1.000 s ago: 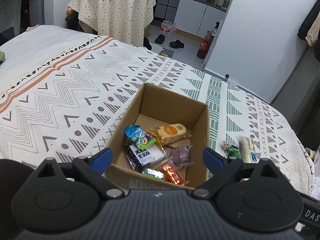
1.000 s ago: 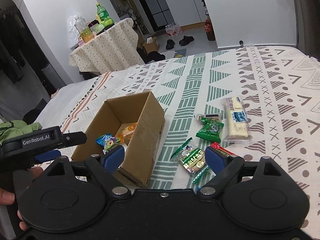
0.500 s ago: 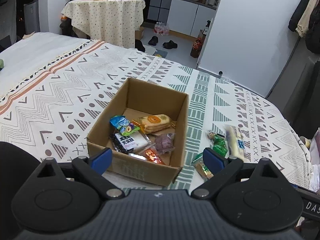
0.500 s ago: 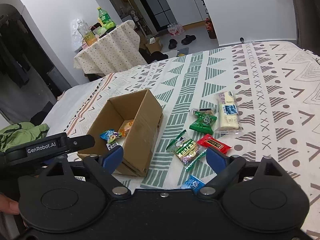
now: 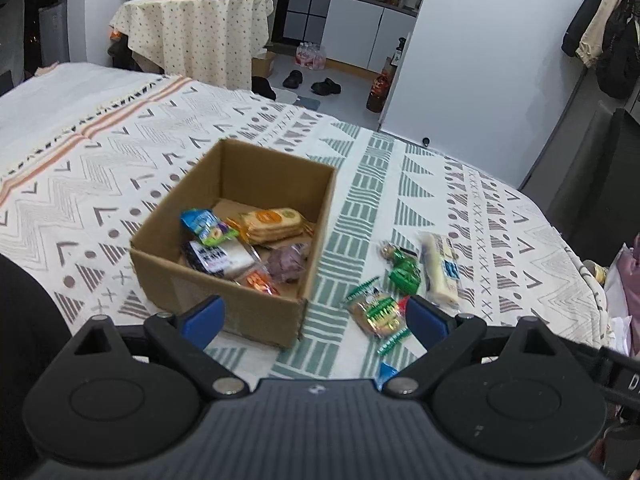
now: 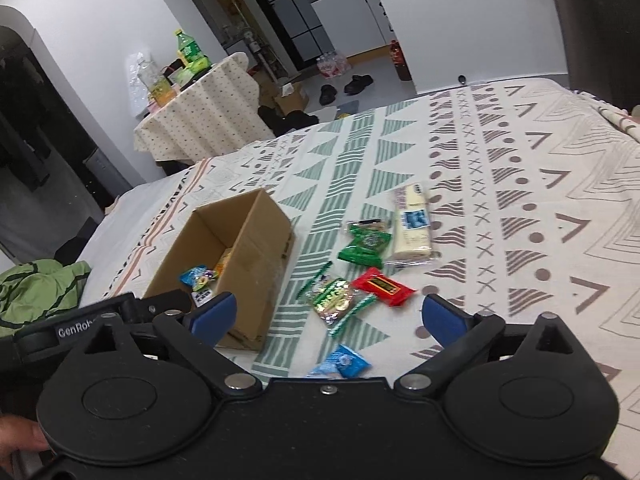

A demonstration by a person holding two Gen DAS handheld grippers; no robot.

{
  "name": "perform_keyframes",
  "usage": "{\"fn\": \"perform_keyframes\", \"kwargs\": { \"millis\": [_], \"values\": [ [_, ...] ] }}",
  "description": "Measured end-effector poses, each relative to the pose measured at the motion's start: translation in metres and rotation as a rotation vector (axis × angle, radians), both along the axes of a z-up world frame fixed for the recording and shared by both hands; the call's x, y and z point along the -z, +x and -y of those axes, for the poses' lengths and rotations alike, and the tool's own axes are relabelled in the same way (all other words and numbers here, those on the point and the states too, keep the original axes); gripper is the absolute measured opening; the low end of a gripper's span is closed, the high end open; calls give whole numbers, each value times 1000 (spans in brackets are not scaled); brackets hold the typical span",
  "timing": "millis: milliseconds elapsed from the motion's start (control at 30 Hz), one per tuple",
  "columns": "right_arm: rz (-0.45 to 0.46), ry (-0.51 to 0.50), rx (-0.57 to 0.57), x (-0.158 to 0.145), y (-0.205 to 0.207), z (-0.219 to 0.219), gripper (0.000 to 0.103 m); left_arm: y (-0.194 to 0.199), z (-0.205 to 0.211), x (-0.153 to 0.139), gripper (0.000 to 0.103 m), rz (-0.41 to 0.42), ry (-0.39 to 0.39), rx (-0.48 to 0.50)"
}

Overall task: Organize snacks
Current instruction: 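Move both tools from the box back to the remaining snacks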

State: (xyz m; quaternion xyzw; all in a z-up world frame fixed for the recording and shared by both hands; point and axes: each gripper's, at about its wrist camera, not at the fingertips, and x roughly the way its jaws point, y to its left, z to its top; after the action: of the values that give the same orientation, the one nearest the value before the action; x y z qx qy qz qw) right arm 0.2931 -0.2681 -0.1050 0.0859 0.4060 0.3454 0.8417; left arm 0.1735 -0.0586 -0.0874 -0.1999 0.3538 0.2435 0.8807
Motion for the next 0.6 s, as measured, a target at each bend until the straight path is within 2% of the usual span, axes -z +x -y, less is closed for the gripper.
{"fn": "perform_keyframes", "kwargs": {
  "millis": [333, 600],
  "values": [
    [-11, -53, 18, 6, 6, 21, 103, 12, 17, 25, 94, -25, -41, 55],
    [-13, -64, 14, 14, 14, 24, 103, 24, 30, 47, 80, -57, -80, 103]
  ]
}}
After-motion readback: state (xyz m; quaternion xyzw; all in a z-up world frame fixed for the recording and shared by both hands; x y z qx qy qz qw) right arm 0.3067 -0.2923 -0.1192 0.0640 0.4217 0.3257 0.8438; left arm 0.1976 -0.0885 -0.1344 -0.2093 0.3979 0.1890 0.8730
